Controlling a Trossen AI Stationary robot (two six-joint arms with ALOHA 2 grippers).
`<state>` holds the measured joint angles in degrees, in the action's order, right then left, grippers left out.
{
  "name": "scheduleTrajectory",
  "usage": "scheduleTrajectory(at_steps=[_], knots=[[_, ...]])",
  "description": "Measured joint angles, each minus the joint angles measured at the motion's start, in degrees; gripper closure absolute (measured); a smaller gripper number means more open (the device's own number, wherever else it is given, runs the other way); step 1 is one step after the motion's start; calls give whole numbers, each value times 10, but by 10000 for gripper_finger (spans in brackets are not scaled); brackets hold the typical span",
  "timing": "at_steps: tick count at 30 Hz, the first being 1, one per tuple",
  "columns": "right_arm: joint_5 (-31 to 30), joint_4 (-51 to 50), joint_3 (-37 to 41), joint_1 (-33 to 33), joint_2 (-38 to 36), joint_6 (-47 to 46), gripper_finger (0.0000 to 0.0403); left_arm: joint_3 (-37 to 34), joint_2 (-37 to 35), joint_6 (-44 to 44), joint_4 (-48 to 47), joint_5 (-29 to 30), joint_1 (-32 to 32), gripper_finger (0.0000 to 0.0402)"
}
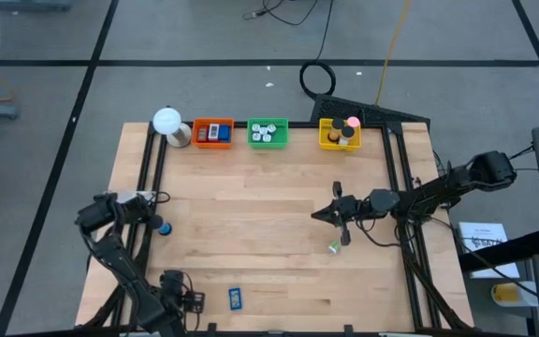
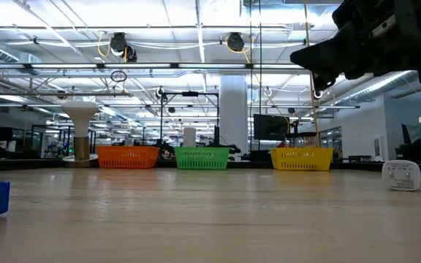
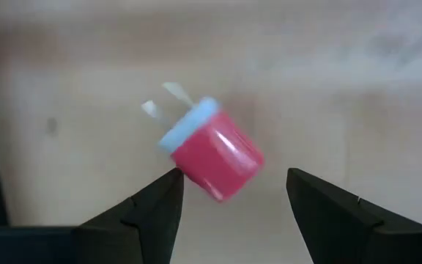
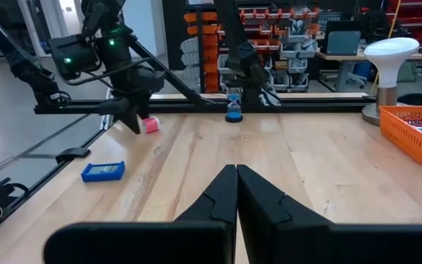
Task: Pick & Place Office items
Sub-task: Put the red charger adapter into the green basket
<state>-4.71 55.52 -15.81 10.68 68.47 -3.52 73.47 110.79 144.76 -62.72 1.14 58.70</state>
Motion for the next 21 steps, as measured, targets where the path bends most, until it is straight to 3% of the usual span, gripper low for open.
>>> scheduleTrajectory(at_steps=[6, 16, 21], knots=[[0, 0, 0, 0, 0, 1, 403, 0, 0, -44, -53, 52, -31, 156], [0, 0, 0, 0, 0, 1, 403, 0, 0, -188, -49, 19, -95, 156], [0, 0, 0, 0, 0, 1, 403, 0, 0, -181, -19, -3, -90, 156]])
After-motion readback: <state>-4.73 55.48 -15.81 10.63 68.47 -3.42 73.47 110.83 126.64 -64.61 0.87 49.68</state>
